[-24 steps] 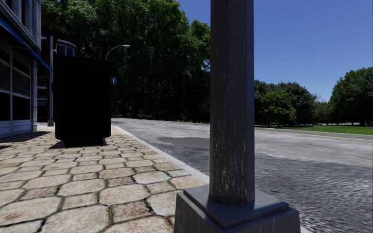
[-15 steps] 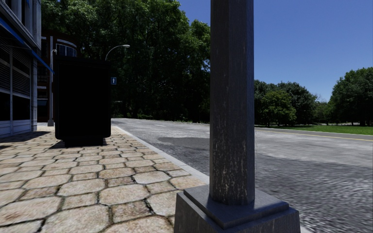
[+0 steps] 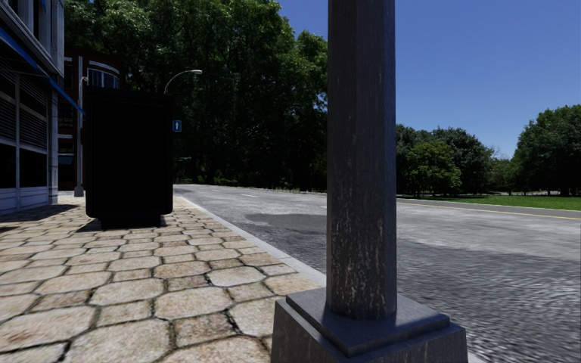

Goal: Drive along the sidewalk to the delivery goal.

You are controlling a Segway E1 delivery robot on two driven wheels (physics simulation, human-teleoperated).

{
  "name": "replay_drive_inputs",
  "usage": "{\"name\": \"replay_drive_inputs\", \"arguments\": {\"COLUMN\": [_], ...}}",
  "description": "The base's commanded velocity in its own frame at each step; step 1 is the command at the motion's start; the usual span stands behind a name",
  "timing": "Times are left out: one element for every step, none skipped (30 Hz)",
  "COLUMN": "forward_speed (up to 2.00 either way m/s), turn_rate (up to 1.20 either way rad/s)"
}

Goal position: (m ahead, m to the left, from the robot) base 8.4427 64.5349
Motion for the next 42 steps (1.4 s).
{"name": "replay_drive_inputs", "arguments": {"forward_speed": [0.00,0.00,0.00,0.00,0.00,0.00,0.00,0.00,0.00,0.00,0.00,0.09,0.17,0.24,0.24,0.36,0.40,0.41,0.42,0.42,0.42,0.42,0.42,0.42,0.42,0.42,0.42,0.39,0.39,0.04,0.00,0.00,0.00,0.00,0.00,0.00,0.00,0.00,0.00,0.00,0.00,0.00], "turn_rate": [0.00,0.00,0.00,0.00,0.00,0.00,0.03,0.12,0.20,0.20,0.24,0.26,0.30,0.34,0.34,0.37,0.42,0.49,0.53,0.53,0.59,0.66,0.74,0.79,0.79,0.81,0.81,0.81,0.81,0.61,0.00,0.00,0.00,0.00,0.00,0.00,0.00,0.00,0.00,0.00,0.00,0.00]}}
